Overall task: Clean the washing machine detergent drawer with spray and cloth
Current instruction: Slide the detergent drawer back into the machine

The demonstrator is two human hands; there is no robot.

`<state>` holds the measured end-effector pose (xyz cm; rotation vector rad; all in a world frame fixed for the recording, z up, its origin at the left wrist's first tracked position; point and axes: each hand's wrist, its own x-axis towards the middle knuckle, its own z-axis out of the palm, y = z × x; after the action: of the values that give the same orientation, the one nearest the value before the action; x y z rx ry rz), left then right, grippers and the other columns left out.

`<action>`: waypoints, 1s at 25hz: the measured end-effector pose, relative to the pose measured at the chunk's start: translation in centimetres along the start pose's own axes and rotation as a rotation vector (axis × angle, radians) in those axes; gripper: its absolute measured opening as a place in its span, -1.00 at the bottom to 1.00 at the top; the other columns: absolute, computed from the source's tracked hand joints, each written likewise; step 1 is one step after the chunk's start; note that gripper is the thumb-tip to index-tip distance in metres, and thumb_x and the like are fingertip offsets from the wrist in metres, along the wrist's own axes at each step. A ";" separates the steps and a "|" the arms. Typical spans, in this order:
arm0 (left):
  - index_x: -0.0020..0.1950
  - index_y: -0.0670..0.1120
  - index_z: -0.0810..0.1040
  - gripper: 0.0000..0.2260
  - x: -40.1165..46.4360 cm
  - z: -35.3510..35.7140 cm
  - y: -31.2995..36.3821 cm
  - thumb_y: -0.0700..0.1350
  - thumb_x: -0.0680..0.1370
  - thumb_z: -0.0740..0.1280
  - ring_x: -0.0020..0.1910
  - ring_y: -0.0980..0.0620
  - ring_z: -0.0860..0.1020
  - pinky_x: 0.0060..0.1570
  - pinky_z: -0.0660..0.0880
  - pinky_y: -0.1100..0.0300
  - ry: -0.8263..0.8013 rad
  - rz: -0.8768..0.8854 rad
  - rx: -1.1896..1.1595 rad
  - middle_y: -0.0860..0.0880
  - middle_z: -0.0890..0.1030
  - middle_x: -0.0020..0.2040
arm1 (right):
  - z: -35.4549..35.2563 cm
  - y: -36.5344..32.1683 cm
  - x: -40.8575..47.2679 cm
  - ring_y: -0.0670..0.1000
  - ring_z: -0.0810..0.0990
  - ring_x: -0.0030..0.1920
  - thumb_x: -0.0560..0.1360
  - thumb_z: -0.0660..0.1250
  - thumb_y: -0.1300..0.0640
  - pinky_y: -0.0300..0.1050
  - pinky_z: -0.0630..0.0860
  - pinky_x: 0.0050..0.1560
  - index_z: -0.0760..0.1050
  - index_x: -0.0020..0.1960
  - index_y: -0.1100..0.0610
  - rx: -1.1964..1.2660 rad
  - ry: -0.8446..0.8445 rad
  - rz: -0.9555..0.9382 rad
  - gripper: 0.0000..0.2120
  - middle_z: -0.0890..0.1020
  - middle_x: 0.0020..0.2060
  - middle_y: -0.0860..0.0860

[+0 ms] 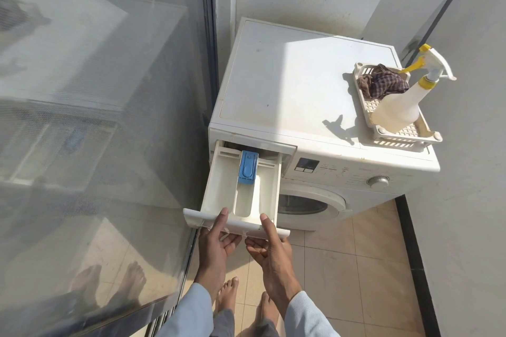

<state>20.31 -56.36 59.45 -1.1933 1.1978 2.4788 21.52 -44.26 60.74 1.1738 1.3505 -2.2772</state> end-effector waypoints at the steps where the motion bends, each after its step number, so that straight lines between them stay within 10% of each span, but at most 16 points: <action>1: 0.40 -0.14 0.49 -0.50 0.0 0.1 -0.1 0.00 0.51 0.45 0.17 -0.27 0.66 -0.10 0.69 0.07 0.002 -0.001 -0.016 -0.31 0.62 0.28 | 0.0 -0.2 0.1 0.12 0.68 -0.18 0.19 0.63 -0.19 -0.05 0.67 -0.08 0.50 0.28 0.29 0.004 0.003 -0.002 -0.16 0.69 -0.10 0.24; 25: 0.49 -0.17 0.43 -0.27 0.6 -0.3 -0.8 0.06 0.37 0.50 0.19 -0.28 0.65 0.12 0.63 -0.09 -0.037 -0.025 -0.015 -0.33 0.60 0.29 | -0.2 -0.2 -0.3 0.11 0.65 -0.18 0.18 0.66 -0.14 0.00 0.64 0.00 0.50 0.28 0.29 0.031 0.013 -0.010 -0.17 0.69 -0.13 0.20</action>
<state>20.43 -56.15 58.47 -1.1540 1.1495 2.4848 21.70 -44.01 61.01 1.1964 1.3333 -2.3089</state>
